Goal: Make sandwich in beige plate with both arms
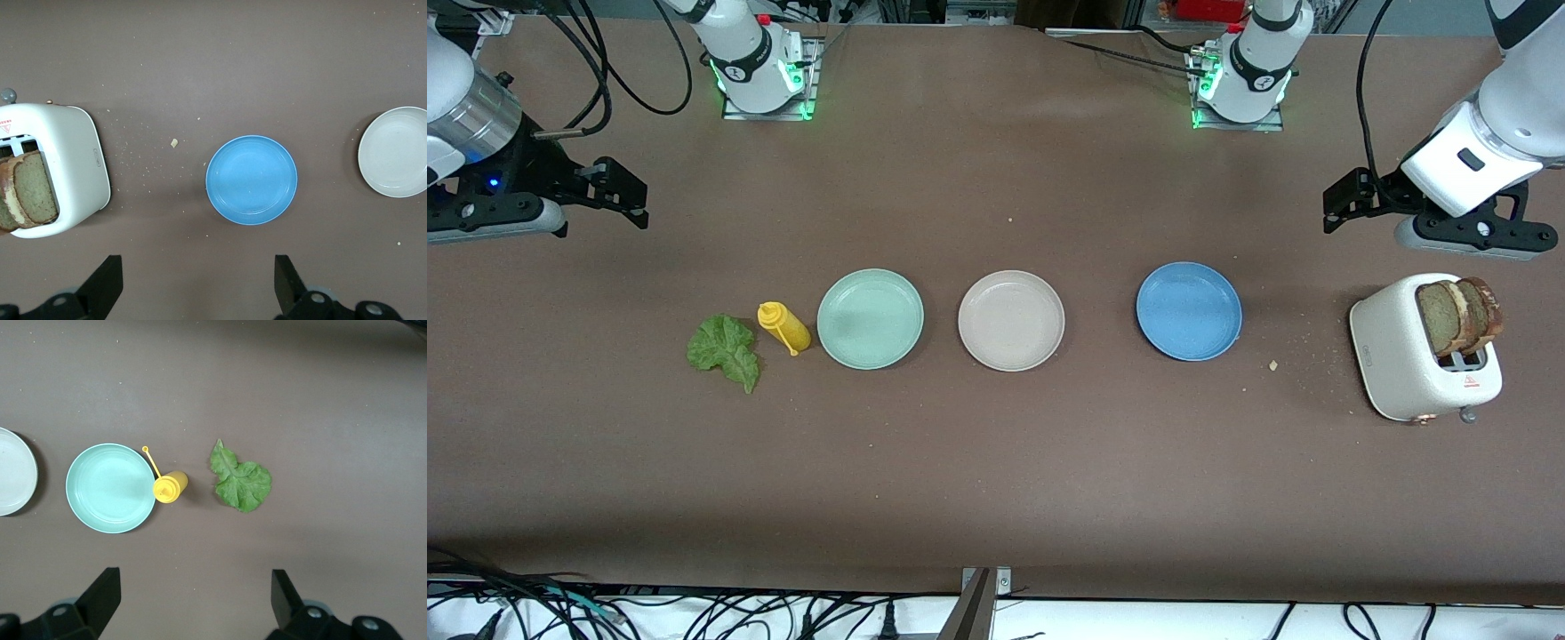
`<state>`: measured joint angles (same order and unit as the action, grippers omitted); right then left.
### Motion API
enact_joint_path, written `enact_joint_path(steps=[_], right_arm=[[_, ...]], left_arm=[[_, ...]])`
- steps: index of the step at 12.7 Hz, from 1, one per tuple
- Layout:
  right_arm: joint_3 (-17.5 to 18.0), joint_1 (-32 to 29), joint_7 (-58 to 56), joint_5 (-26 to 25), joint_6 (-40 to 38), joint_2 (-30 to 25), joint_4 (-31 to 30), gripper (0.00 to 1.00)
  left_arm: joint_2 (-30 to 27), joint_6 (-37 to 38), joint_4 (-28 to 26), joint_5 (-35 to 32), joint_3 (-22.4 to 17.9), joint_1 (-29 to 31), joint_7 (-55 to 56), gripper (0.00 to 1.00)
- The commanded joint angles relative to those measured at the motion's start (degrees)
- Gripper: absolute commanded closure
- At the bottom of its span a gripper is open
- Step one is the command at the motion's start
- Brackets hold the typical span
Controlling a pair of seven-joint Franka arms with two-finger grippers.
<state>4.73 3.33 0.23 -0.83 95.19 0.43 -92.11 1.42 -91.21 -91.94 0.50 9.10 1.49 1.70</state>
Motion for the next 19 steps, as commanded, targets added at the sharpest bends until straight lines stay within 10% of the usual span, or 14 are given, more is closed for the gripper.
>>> enact_joint_path(steps=[1, 19], right_arm=[[0.0, 0.2, 0.6, 0.1, -0.4, 0.5, 1.3, 0.0], [0.1, 0.4, 0.5, -0.1, 0.3, 1.6, 2.0, 0.0]], left_arm=[[0.4, 0.0, 0.9, -1.6, 0.6, 0.4, -1.1, 0.0], [3.2, -0.1, 1.0, -1.6, 0.0, 1.4, -1.3, 0.0]])
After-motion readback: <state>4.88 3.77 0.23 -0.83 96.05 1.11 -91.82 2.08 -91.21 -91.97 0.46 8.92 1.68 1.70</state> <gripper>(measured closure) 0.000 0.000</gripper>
